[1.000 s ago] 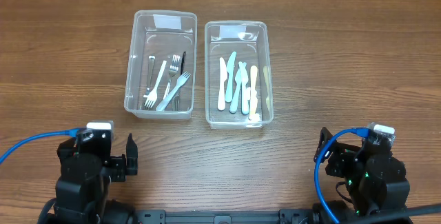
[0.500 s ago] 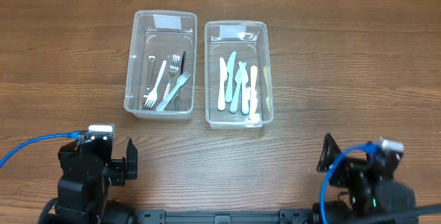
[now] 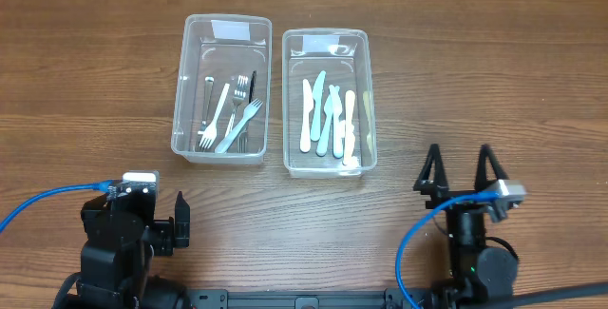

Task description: Pack container

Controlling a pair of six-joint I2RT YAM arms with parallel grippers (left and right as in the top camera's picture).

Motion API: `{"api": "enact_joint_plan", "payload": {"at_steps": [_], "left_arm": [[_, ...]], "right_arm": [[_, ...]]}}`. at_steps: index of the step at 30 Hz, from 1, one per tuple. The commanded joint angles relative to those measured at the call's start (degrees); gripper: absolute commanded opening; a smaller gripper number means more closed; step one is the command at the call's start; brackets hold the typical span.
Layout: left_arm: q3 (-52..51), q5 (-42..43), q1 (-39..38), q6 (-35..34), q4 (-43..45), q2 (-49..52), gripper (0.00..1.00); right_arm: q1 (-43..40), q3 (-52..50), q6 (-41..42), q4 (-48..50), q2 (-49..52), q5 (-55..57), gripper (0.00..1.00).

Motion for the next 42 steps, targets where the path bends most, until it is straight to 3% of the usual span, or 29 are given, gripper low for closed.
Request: {"api": "enact_joint_plan", "payload": {"at_steps": [1, 4, 34, 38, 42], "left_arm": [[-0.1, -0.7, -0.4, 1.0, 0.0, -0.3, 1.0], [-0.1, -0.7, -0.4, 1.0, 0.0, -0.3, 1.0], [-0.2, -0.9, 0.4, 1.2, 0.2, -1.3, 1.0], [-3.1, 9.0, 6.6, 1.5, 1.7, -10.3, 1.0], [-13.7, 15.6, 10.9, 5.2, 11.5, -19.5, 1.0]], "right_arm": [[-0.2, -1.2, -4.5, -4.2, -0.6, -0.6, 1.0], [-0.2, -1.2, -5.8, -9.6, -0.6, -2.0, 1.0], [0.0, -1.2, -5.8, -9.6, -0.5, -2.7, 1.0], [0.0, -1.2, -5.8, -9.6, -0.5, -2.7, 1.0], [0.0, -1.2, -5.8, -9.6, -0.5, -2.7, 1.0]]}}
